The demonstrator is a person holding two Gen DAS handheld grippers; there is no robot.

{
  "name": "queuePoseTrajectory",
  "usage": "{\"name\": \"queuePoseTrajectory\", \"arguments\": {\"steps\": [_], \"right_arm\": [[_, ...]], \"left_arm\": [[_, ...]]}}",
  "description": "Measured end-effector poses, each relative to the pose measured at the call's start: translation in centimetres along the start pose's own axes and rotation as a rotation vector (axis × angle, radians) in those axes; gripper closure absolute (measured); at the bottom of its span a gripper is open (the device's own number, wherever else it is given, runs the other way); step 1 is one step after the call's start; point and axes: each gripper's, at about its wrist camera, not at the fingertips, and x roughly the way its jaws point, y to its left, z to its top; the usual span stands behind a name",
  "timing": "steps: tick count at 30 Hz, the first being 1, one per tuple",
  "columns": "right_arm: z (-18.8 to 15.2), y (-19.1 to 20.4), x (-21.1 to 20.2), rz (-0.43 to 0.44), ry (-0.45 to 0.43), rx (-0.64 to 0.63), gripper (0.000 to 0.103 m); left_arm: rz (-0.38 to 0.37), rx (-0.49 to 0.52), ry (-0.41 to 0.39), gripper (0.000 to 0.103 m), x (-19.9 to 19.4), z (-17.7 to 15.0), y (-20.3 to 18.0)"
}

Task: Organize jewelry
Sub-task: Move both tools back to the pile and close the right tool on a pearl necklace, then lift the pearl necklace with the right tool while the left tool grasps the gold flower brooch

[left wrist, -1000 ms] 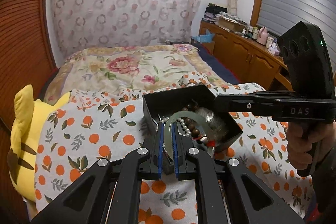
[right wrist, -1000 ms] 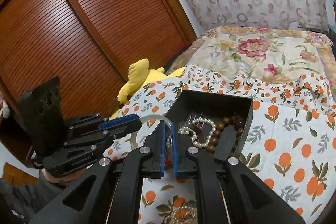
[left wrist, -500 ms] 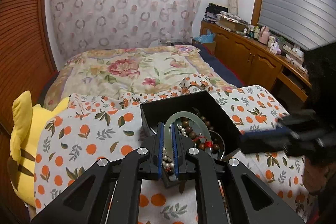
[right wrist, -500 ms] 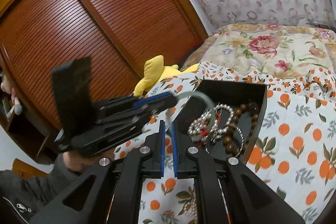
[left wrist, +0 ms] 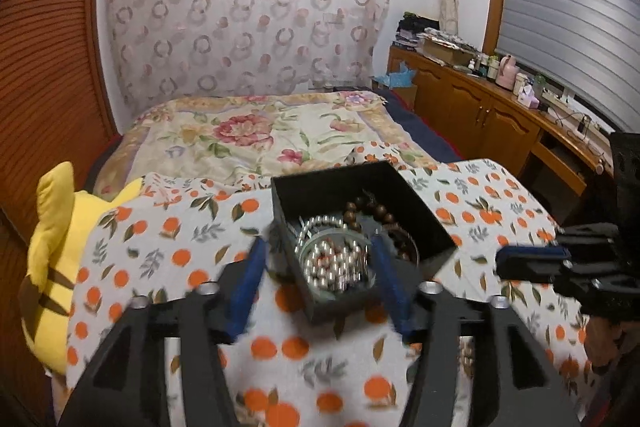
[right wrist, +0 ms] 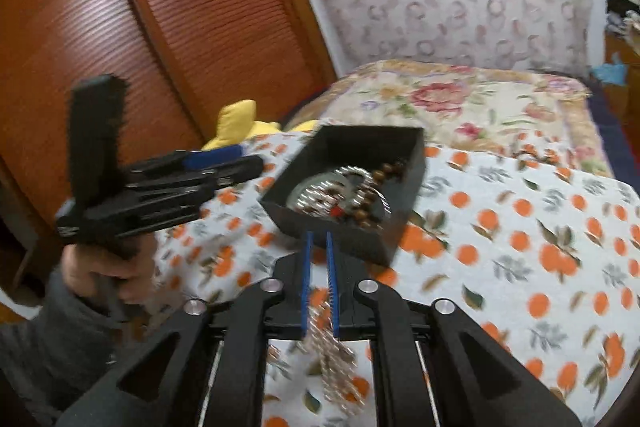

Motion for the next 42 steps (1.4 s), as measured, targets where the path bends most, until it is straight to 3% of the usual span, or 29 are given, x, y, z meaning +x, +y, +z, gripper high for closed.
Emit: {"name": "queuePoseTrajectory", "arguments": {"steps": [2, 9, 18, 24, 29, 33, 34, 38, 39, 42], "right_arm": [[-0.9, -0.2, -0.3, -0.021, -0.001, 0.004, 0.073], [-2.9, 0.1, -0.7, -0.103, 0.013, -0.023, 0.065], [-6.2, 1.1, 0.5, -0.220, 0.104, -0.136, 0.064], [-7.8, 1.4, 1.7, -0.226, 0.170, -0.158, 0.065], [-7.9, 1.5, 2.3, -0.214, 0.184, -0.142, 0.068], [-7.9, 1.6, 2.3, -0.161, 0.201, -0.122, 0.079], [-7.9, 1.6, 2.3, -0.132, 0.207, -0.115, 0.087], [-8.2, 1.7, 2.0, -0.106, 0.206, -0.109, 0.092], [-8.2, 1.7, 1.9, -0.107, 0.202, -0.109, 0.098], [-8.0, 1.7, 1.0, -0.107, 0.170, -0.102, 0.098]], "left_arm": [[0.007, 0.011, -0.005, 0.035, -1.1, -1.1, -0.3], [-0.006, 0.021, 0.030, 0.030, -3.1, -4.8, -0.9], [-0.029, 0.043, 0.114, 0.025, -2.4, -9.0, -2.3], [-0.060, 0.049, 0.140, 0.025, -2.4, -10.1, -3.4], [-0.072, 0.053, 0.148, 0.025, -2.3, -10.2, -4.0], [-0.072, 0.056, 0.151, 0.025, -2.1, -10.2, -4.4], [-0.073, 0.056, 0.151, 0.025, -2.1, -10.2, -4.4], [-0.078, 0.058, 0.154, 0.025, -1.9, -10.2, -4.7], [-0.079, 0.058, 0.156, 0.025, -1.9, -10.2, -4.8], [-0.084, 0.058, 0.161, 0.025, -1.6, -10.2, -4.9]]}}
